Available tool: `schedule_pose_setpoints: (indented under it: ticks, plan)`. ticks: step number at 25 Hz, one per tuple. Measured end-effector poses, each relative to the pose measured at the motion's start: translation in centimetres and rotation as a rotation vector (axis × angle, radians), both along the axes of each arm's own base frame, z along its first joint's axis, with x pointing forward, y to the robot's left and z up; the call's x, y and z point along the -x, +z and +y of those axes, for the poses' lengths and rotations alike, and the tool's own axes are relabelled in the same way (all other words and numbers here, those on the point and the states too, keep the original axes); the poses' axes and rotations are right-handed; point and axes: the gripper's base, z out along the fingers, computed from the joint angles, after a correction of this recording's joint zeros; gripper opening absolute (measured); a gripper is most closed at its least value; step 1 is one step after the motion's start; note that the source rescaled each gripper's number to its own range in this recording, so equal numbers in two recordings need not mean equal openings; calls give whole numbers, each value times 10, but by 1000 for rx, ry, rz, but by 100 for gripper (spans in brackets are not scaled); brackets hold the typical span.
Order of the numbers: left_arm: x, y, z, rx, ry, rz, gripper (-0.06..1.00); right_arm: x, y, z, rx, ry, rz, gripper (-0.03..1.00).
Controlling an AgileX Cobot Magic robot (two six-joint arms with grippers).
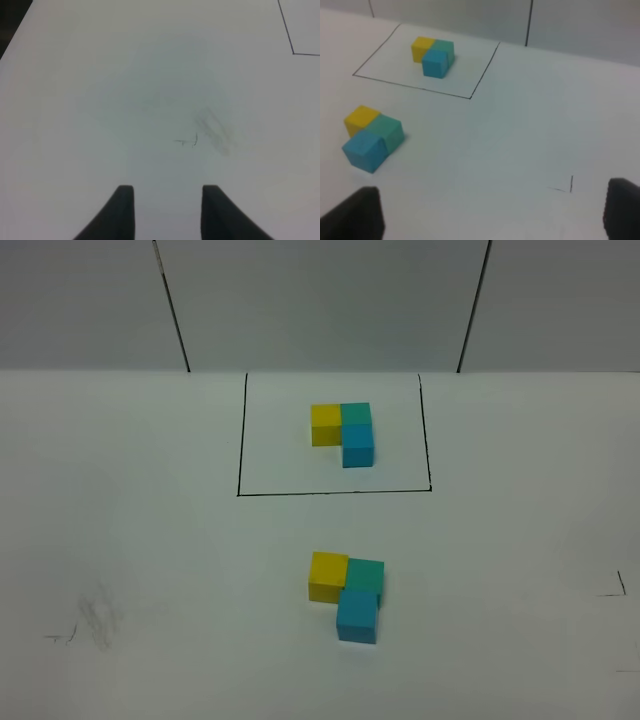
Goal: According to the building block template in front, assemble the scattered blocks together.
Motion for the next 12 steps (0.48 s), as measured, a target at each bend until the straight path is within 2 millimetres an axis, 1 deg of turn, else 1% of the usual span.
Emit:
schedule_pose_setpoints:
  ticks: [7, 12]
  plan:
    - [0, 0, 0, 0, 0, 0, 0, -1, 0, 0, -12, -4, -8, 66]
    - [0, 0, 0, 0, 0, 0, 0, 0, -4, 0, 4, -2, 36, 54]
